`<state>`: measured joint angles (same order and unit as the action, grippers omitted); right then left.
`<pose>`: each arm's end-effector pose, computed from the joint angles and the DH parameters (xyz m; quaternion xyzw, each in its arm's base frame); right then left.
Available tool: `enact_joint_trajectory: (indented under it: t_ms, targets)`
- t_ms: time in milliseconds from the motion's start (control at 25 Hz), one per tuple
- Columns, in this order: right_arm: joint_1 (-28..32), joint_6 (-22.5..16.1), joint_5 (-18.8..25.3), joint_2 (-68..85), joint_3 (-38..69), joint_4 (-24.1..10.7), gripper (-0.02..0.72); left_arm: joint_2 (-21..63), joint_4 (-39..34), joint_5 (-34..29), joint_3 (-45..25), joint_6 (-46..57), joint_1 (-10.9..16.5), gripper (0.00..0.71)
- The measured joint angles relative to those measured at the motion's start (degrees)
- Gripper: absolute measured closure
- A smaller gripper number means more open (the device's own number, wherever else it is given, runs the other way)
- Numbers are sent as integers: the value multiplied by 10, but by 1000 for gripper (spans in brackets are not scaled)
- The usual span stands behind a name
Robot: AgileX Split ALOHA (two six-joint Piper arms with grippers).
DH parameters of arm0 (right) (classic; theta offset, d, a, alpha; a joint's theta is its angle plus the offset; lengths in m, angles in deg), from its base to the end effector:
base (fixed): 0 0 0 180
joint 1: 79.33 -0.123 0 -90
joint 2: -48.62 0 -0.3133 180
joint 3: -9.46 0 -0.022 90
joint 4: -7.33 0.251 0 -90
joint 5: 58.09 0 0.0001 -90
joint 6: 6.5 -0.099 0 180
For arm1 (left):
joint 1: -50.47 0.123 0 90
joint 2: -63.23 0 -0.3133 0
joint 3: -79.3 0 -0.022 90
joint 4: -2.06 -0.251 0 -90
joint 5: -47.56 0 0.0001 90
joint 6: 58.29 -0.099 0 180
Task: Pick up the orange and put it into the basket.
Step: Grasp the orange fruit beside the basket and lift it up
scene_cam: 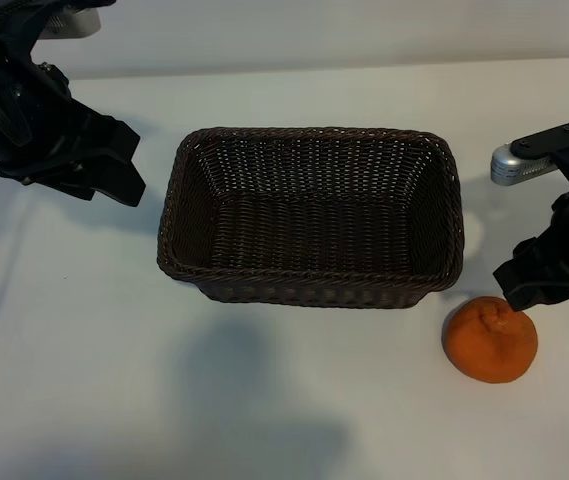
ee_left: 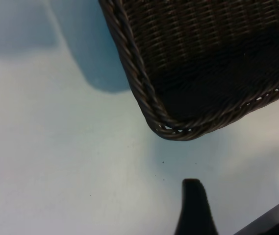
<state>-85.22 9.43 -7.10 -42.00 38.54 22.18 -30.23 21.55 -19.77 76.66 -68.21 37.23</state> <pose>0.2462 0.0452 0.2356 -0.1155 0.9843 0.0992 0.0895 0.2846 -0.0983 0.3412 0.1546 0.9639 -0.1680 0.1372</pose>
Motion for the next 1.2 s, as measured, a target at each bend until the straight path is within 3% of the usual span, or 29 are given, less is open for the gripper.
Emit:
enact_joint_trajectory:
  t_ms: [440,680,1200]
  targets:
    - [-19,12,-24,0,20,12,208,0,0,0,0,0,0,189]
    - [-43,13,-61,-4,37,10,208,0,0,0,0,0,0,189]
    - [-44,13,-79,-73,38,20,208,0,0,0,0,0,0,189]
